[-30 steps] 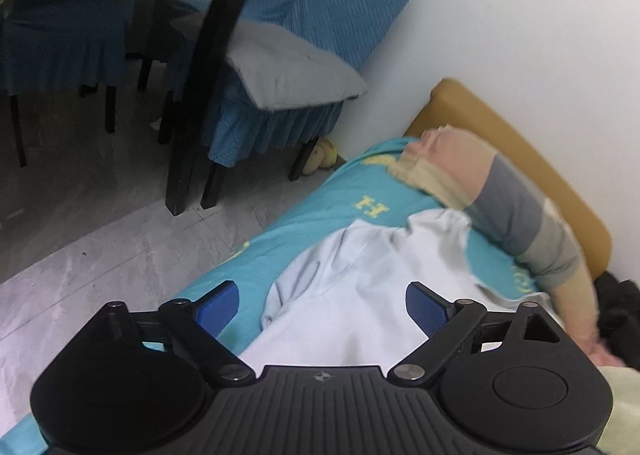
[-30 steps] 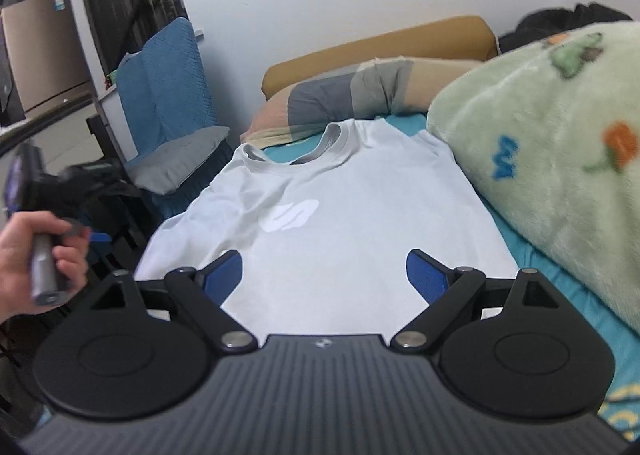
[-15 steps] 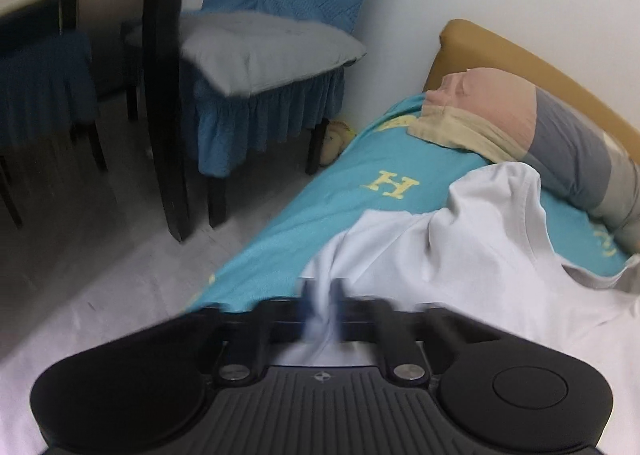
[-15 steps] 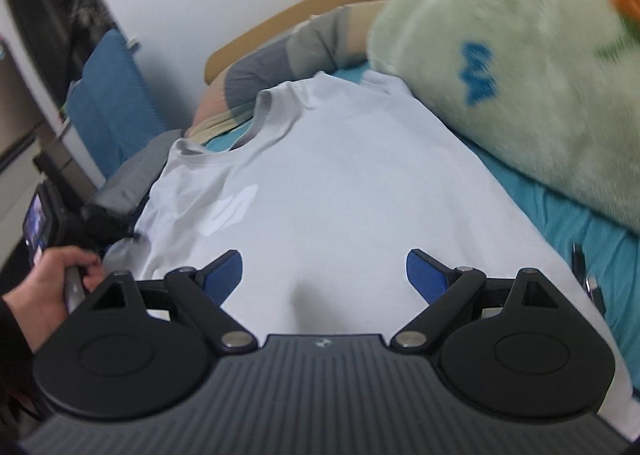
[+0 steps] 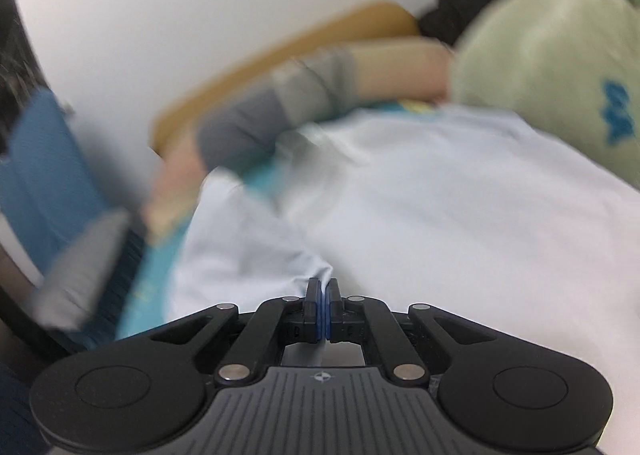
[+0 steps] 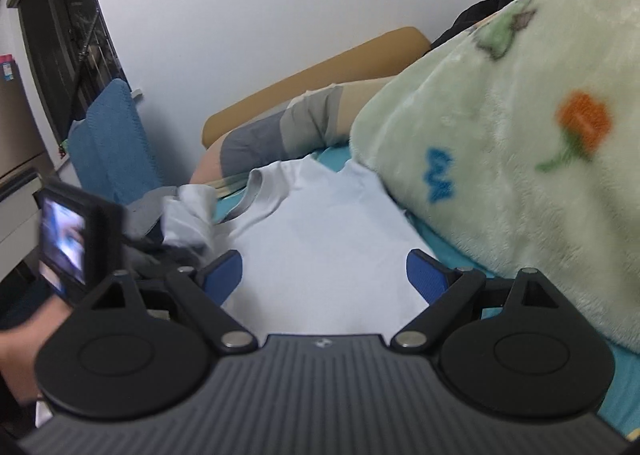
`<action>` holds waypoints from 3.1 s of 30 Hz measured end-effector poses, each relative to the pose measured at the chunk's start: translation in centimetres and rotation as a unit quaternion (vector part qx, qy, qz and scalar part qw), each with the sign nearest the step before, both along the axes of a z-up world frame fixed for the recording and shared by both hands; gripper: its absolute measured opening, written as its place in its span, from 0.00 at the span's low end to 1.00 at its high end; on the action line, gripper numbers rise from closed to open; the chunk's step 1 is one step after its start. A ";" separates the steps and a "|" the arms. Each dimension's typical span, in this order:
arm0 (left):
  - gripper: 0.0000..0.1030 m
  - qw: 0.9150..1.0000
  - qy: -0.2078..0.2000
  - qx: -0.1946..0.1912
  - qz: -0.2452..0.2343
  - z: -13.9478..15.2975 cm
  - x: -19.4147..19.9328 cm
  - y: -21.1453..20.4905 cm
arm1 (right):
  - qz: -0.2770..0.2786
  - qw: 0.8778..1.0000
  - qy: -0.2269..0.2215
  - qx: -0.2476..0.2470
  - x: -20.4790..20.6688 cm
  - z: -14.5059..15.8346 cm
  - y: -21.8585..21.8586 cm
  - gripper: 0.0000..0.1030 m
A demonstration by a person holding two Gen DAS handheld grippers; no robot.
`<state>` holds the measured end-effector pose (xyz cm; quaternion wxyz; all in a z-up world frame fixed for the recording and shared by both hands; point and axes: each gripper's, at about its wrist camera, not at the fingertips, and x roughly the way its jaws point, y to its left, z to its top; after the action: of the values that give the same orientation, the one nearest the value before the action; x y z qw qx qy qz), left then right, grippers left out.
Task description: Fold clothes
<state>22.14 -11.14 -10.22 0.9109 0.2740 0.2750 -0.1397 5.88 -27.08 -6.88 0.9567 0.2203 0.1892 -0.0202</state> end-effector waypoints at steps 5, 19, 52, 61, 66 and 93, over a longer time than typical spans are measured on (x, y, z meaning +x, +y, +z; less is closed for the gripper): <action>0.31 0.997 0.046 -0.059 -0.006 0.7 -0.7 1.6 | -0.003 0.999 0.018 0.028 0.6 -0.8 -0.9 0.88; 0.48 0.919 0.084 -0.344 0.176 3.1 5.6 12.9 | 0.011 0.999 0.039 0.015 1.3 -2.8 0.1 0.88; 0.53 0.811 0.252 -0.384 0.362 4.4 0.4 35.5 | 0.021 0.997 0.073 -0.029 3.0 -5.2 1.9 0.88; 0.54 0.822 0.353 -0.236 0.378 6.6 -13.8 32.9 | 0.033 0.994 0.060 -0.089 -0.4 -2.5 3.1 0.88; 0.58 0.836 0.387 -0.208 0.329 7.0 -17.0 29.0 | 0.029 0.991 0.064 -0.111 -4.0 0.1 3.1 0.88; 0.75 0.897 0.350 -0.045 0.266 14.5 -23.3 24.5 | 0.023 0.994 0.035 -0.105 -10.3 5.0 2.2 0.88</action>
<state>-1.17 13.38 4.31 0.7706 0.0829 0.6319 0.0090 -4.39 -24.87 -1.88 0.9675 0.1136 0.2247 -0.0255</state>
